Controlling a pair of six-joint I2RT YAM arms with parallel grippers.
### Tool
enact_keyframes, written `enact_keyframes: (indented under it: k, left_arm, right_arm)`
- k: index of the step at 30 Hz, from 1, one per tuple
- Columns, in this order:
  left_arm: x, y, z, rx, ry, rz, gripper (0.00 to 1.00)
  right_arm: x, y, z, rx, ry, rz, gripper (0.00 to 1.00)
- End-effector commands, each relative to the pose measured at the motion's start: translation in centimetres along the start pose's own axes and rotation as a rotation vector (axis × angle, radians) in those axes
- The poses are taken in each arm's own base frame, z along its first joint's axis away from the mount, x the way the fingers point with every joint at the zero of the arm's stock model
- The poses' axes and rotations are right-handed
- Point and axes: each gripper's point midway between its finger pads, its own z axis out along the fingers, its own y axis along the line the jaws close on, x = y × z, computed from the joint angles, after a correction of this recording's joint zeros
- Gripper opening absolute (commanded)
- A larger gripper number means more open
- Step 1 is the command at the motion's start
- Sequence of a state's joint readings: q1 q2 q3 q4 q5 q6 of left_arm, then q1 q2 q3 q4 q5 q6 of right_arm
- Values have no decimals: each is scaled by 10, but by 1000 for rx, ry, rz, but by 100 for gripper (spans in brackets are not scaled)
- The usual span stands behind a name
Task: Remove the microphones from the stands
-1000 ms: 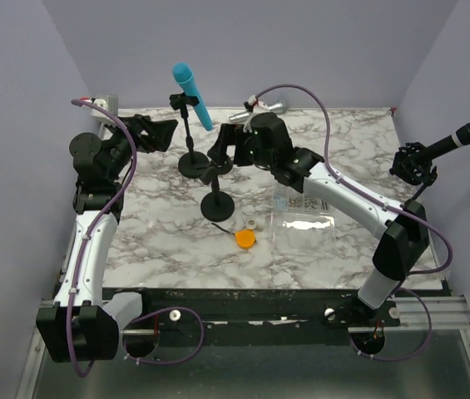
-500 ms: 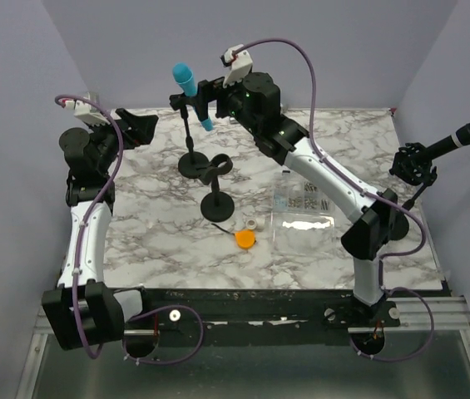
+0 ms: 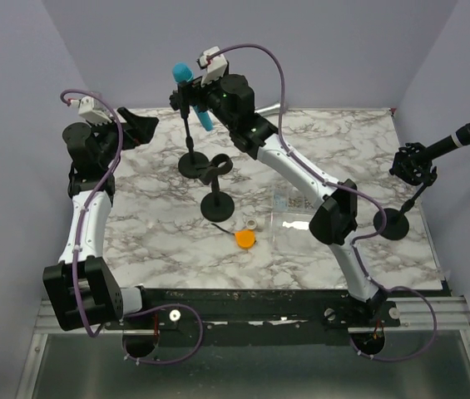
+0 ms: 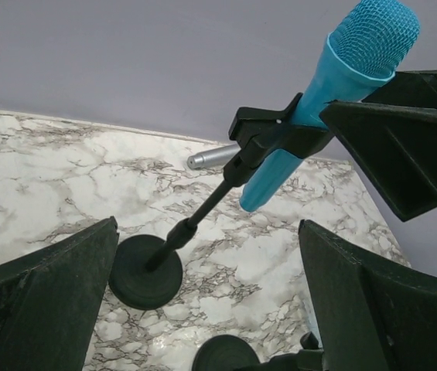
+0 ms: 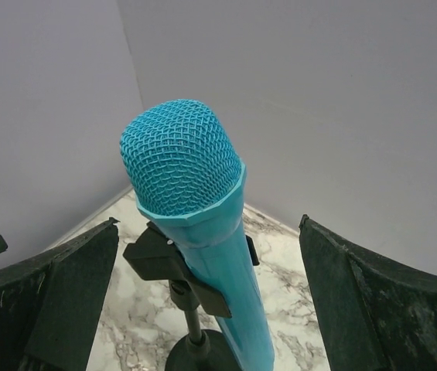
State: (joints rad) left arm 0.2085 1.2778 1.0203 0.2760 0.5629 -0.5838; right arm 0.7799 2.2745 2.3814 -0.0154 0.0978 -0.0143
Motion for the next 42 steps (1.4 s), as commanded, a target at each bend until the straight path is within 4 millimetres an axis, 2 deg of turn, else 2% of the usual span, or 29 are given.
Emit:
enact_keyframes:
  k: [1,6,8,14,18,24,29,36,42]
  left_arm:
    - [-6,-6,6,63,-14,39,98]
    - [11,-10,20,177,-63,187,98]
    - [17,-7,25,223,-111,178,98]
    - [8,-3,46,300,-214,245,99]
    - [10,-9,54,392,-239,349,99]
    - [12,-20,74,528,-252,361,96]
    - [17,-23,89,596,-246,394,91]
    - [24,-31,93,684,-236,456,90]
    - [32,-27,100,695,-230,463,81]
  right_arm:
    - [-12,-7,14,54,-99,-44,100]
    - [-6,-5,21,50,-125,-37,97]
    - [-7,1,21,14,-137,-39,92]
    - [-6,11,23,-37,-146,-20,74]
    - [-1,13,25,-45,-139,-17,67]
    - [-5,19,27,-80,-168,-18,62]
    - [-6,27,26,-121,-173,-24,49]
    - [-1,32,27,-152,-168,-11,42]
    - [-1,29,27,-133,-170,-16,40]
